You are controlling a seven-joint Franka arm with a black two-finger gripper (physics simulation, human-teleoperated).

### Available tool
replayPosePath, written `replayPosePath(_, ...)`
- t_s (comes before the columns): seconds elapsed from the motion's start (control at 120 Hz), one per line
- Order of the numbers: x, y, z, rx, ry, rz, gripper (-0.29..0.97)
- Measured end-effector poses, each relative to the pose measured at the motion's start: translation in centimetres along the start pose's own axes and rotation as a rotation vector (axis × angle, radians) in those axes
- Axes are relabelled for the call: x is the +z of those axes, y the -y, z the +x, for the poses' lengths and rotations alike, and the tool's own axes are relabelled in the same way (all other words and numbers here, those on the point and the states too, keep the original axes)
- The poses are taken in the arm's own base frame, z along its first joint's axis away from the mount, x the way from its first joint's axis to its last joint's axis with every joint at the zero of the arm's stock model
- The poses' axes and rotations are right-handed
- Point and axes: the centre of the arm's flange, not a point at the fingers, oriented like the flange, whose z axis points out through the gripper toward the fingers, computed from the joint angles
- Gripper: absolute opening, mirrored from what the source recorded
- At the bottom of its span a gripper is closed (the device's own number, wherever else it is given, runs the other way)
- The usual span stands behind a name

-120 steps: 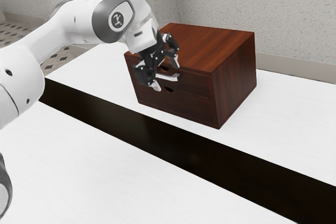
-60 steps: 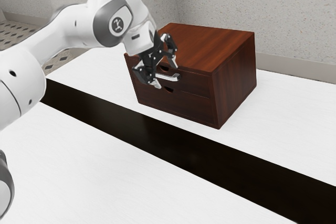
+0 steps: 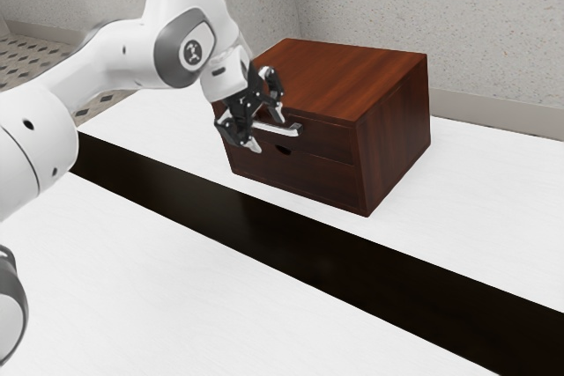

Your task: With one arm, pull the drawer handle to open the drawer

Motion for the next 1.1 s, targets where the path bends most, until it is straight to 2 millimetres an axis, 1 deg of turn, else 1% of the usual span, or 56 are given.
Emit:
replayPosePath(0.167, 0.2, -0.1, -1.0, -0.014, 0.006, 0.002, 0.48)
replayPosePath(0.283, 0.9, -0.2, -1.8, -0.026, 0.007, -0.005, 0.49)
replayPosePath(0.333, 0.9, -0.1, -1.9, -0.027, 0.008, -0.002, 0.50)
replayPosePath(0.408, 0.9, 0.0, -1.9, -0.028, 0.010, 0.005, 0.48)
replayPosePath(0.683, 0.6, 0.2, -2.0, -0.028, 0.015, 0.030, 0.45)
replayPosePath(0.783, 0.8, 0.3, -2.0, -0.030, 0.016, 0.030, 0.42)
replayPosePath(0.933, 1.7, 0.3, -2.1, -0.036, 0.014, 0.021, 0.38)
replayPosePath(1.1, 1.5, 0.3, -2.0, -0.041, 0.016, 0.024, 0.31)
